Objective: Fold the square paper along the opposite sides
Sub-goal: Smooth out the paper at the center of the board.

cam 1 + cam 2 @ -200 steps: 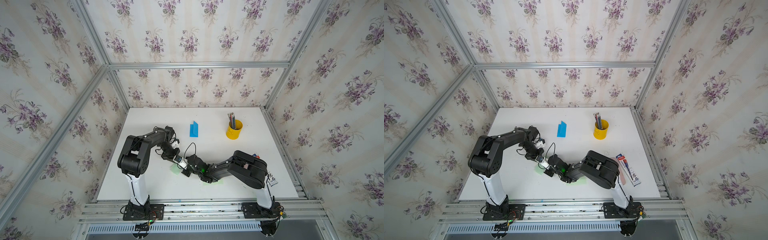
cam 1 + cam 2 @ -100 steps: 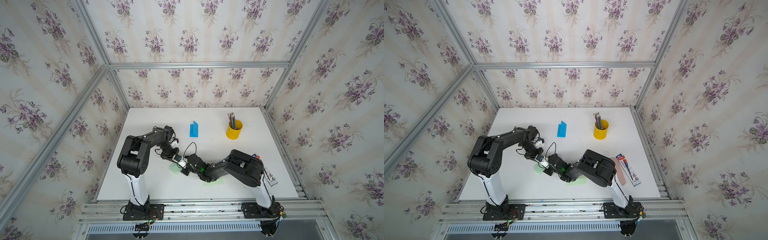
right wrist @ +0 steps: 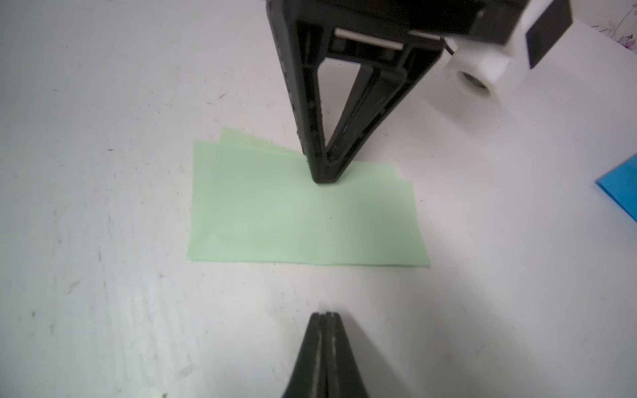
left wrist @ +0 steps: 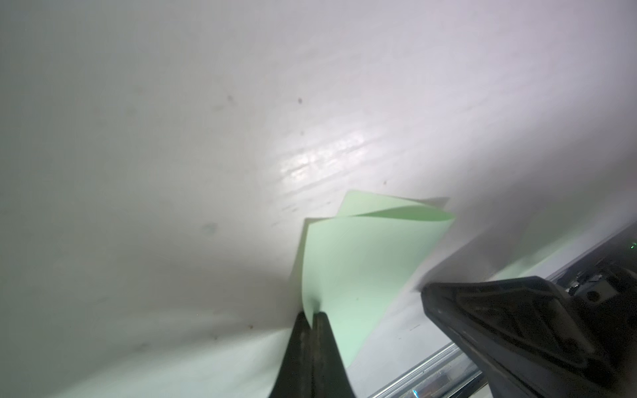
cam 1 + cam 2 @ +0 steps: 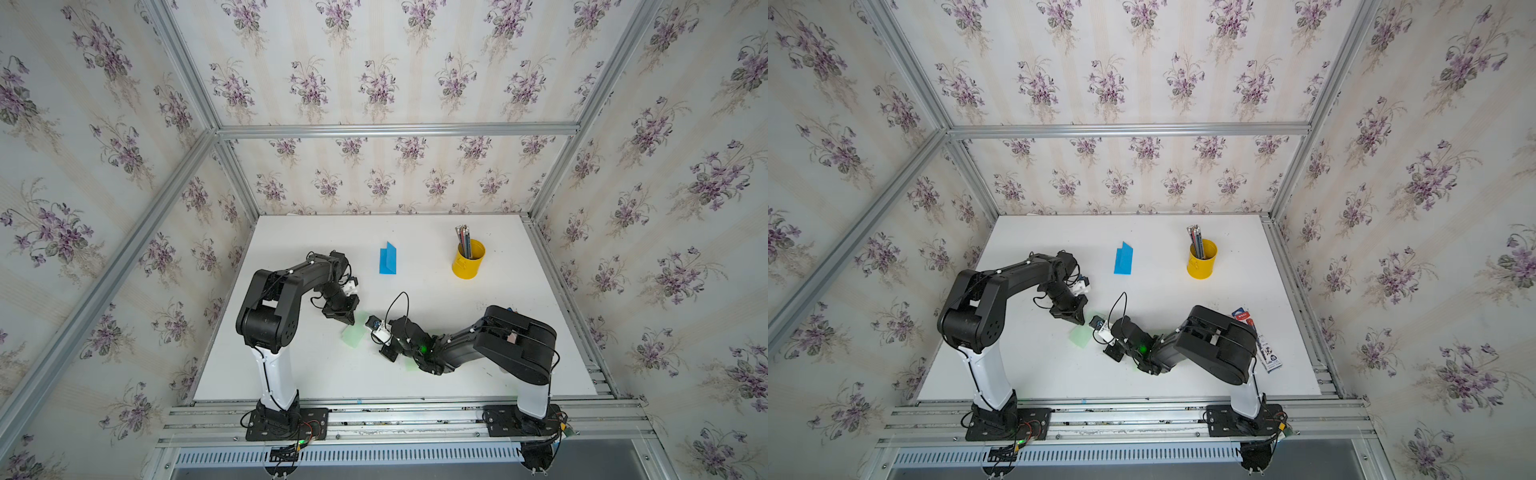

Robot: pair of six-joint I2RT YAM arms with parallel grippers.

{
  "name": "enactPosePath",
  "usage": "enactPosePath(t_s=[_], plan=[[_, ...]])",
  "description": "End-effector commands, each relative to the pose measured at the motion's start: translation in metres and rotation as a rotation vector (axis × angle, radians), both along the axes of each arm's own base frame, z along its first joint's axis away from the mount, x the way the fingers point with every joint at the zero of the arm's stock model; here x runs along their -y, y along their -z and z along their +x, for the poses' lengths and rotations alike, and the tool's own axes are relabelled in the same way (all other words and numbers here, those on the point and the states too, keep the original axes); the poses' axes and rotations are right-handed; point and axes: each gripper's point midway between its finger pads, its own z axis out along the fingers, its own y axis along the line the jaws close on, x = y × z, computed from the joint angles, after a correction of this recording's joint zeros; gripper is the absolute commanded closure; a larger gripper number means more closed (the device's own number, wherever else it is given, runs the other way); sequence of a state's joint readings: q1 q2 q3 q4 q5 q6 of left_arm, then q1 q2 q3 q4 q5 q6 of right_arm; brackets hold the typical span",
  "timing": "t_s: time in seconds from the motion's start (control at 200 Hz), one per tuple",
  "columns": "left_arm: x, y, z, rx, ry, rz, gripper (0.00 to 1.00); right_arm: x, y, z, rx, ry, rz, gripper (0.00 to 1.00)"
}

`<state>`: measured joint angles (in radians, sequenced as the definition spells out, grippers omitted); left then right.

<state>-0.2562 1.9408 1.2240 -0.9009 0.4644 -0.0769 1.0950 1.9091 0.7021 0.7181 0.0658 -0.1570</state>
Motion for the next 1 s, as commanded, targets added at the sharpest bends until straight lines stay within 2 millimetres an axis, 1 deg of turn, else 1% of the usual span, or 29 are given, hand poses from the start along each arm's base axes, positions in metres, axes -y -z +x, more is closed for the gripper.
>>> enactPosePath(t_s=[0.0,0.055,0.105,0.22,0.31,0.405,0.559,0.684,0.914,0.999], plan=[[-0.002,-0.001,0.001,0.009,0.001,0.014,1.00,-0.006,-0.015,0.007,0.010,0.017,0.016,1.00],[-0.002,-0.001,0.001,0.016,-0.002,0.012,1.00,-0.016,-0.025,0.011,0.019,0.023,0.056,1.00],[-0.001,-0.002,0.001,0.019,-0.002,0.007,1.00,-0.025,-0.028,0.015,0.015,0.027,0.088,1.00],[0.000,-0.004,0.003,0.025,-0.006,-0.001,1.00,-0.048,-0.027,0.023,-0.005,0.018,0.123,1.00],[0.000,-0.004,0.003,0.023,-0.007,-0.002,1.00,-0.059,-0.019,0.025,-0.014,0.004,0.122,1.00],[0.000,-0.003,0.002,0.021,-0.009,0.000,1.00,-0.064,-0.004,0.026,-0.037,-0.001,0.094,1.00],[-0.003,-0.002,0.003,0.021,-0.014,0.011,1.00,-0.059,0.018,0.025,-0.063,0.012,0.033,1.00],[-0.005,-0.001,0.004,0.020,-0.018,0.022,1.00,-0.049,0.037,0.024,-0.091,0.036,-0.032,1.00],[-0.011,-0.001,0.007,0.030,-0.034,0.041,1.00,-0.021,0.043,0.014,-0.102,0.067,-0.082,1.00],[-0.015,-0.002,0.007,0.031,-0.038,0.046,1.00,-0.008,0.048,0.006,-0.115,0.072,-0.105,1.00]])
